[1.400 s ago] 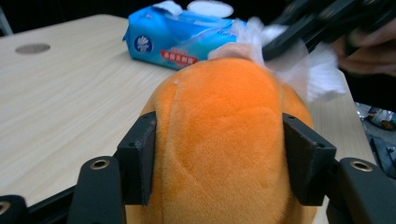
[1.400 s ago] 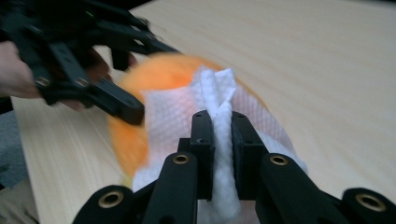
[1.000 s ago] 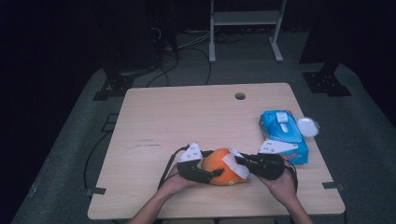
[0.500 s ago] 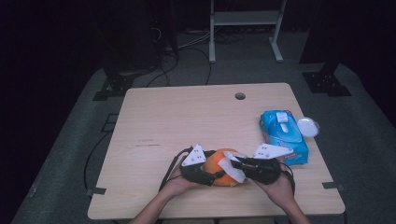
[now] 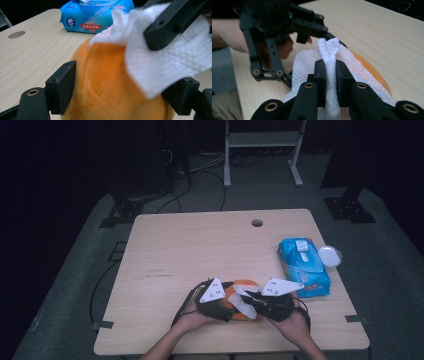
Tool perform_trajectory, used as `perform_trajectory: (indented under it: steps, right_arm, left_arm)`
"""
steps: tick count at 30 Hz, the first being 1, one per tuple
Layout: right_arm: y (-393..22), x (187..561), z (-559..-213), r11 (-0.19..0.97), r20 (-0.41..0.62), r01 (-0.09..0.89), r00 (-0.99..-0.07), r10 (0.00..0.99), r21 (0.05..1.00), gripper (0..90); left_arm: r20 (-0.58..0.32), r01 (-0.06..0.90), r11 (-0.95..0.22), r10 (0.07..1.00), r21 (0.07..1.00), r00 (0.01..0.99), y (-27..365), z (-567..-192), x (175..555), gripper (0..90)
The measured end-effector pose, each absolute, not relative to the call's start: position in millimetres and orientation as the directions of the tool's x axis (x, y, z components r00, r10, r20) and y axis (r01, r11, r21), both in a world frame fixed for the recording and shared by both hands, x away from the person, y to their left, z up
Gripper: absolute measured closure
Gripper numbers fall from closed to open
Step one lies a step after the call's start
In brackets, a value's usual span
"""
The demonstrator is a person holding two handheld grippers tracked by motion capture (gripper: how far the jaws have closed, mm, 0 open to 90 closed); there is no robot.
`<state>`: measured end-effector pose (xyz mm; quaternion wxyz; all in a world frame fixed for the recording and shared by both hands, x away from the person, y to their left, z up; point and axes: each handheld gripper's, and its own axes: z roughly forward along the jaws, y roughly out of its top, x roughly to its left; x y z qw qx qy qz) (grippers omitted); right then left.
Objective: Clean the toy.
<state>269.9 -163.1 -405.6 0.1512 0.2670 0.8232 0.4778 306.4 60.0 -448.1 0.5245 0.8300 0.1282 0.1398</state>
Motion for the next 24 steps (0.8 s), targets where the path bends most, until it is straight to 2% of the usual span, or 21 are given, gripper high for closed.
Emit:
perform_trajectory:
  steps: [4,10,13,17,21,24]
  right_arm:
    - [-171,274,-406,0.385,0.017,0.319,-0.788,0.615,0.866,80.9]
    - [-160,266,-402,0.395,-0.011,0.281,-0.803,0.595,0.875,80.6]
    - [-164,270,-404,0.415,-0.037,0.29,-0.782,0.623,0.863,80.8]
    - [-174,272,-401,0.384,-0.027,0.31,-0.748,0.664,0.87,80.7]
    - [-168,269,-402,0.405,-0.038,0.284,-0.778,0.627,0.869,80.5]
    - [-169,272,-405,0.415,-0.031,0.307,-0.771,0.636,0.856,81.0]
  left_arm:
    - [0.103,0.063,-0.419,0.362,0.906,0.927,58,-448,305,20.1]
    - [0.113,0.053,-0.427,0.354,0.903,0.928,58,-448,305,20.1]
    - [0.112,0.055,-0.426,0.357,0.903,0.928,58,-448,305,20.2]
    - [0.114,0.054,-0.429,0.355,0.902,0.928,58,-448,305,20.1]
    - [0.119,0.05,-0.436,0.351,0.899,0.929,58,-447,304,20.1]
    - [0.11,0.052,-0.43,0.343,0.901,0.933,59,-446,304,19.4]
